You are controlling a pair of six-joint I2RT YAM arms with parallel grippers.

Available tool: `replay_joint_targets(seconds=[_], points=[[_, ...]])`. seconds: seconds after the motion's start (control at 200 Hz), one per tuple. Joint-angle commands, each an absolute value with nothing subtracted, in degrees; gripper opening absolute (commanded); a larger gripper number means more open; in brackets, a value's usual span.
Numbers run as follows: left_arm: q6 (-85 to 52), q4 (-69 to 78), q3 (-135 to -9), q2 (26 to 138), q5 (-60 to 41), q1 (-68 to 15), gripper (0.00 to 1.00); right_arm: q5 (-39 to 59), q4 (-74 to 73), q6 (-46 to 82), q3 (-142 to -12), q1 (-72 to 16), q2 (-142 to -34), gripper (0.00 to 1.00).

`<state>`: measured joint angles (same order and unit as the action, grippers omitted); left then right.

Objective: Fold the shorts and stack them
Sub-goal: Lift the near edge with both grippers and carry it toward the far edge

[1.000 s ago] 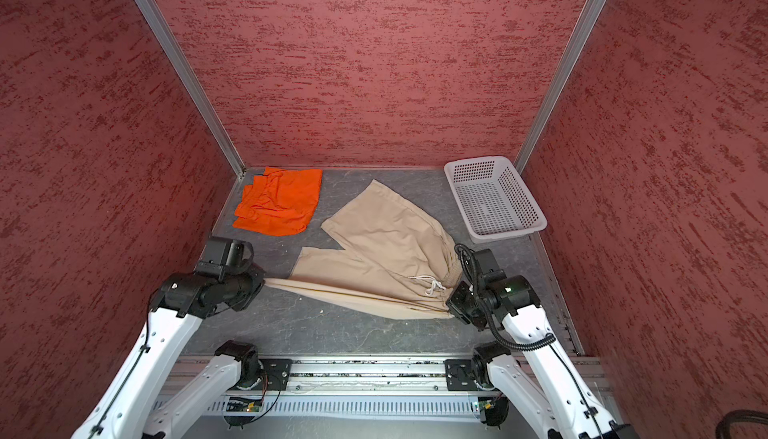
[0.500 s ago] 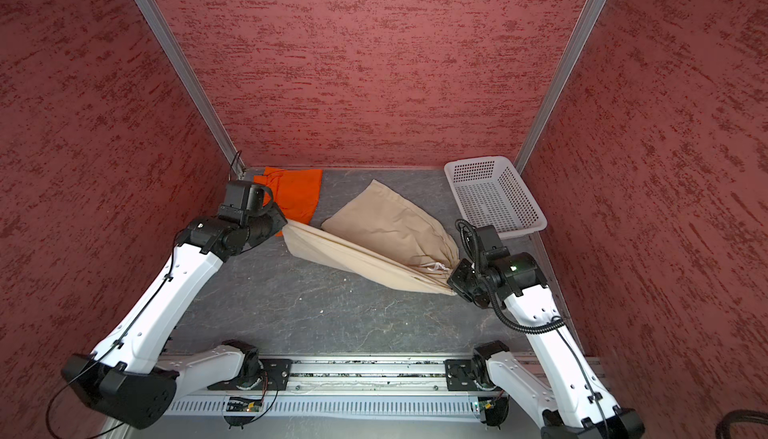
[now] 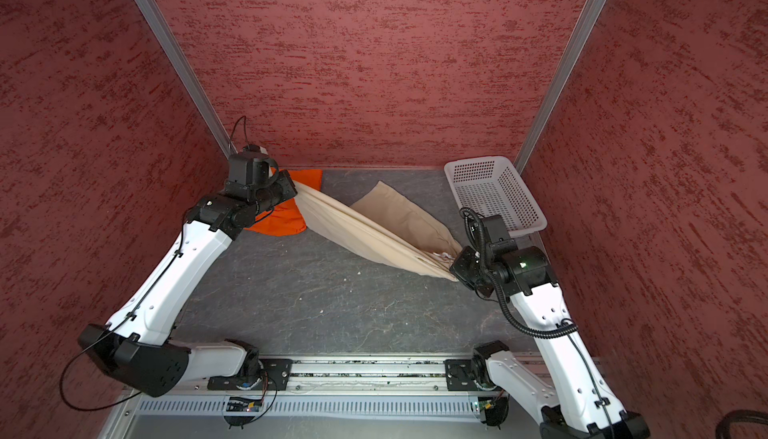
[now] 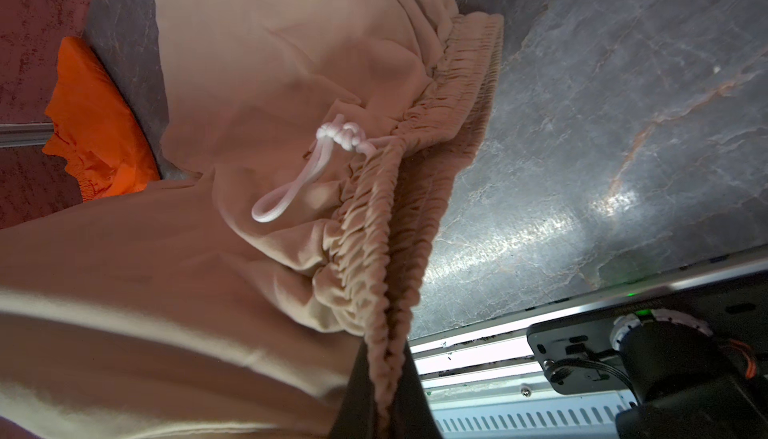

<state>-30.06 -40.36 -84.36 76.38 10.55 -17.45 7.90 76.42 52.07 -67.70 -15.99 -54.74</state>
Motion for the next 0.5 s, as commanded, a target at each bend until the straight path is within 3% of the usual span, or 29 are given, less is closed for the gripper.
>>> replay_joint_targets(seconds=[0.0, 0.491], points=[[-27.2, -35.2, -85.3, 77.5, 14.8, -16.8, 0.0, 4.0, 80.0, 52.9, -67.8, -15.9, -54.1, 0.0], [-22.4, -27.1, -90.8, 87.3, 12.9, -16.5, 0.0, 2.9, 81.3, 53.3, -66.8, -15.8, -54.2, 0.0]])
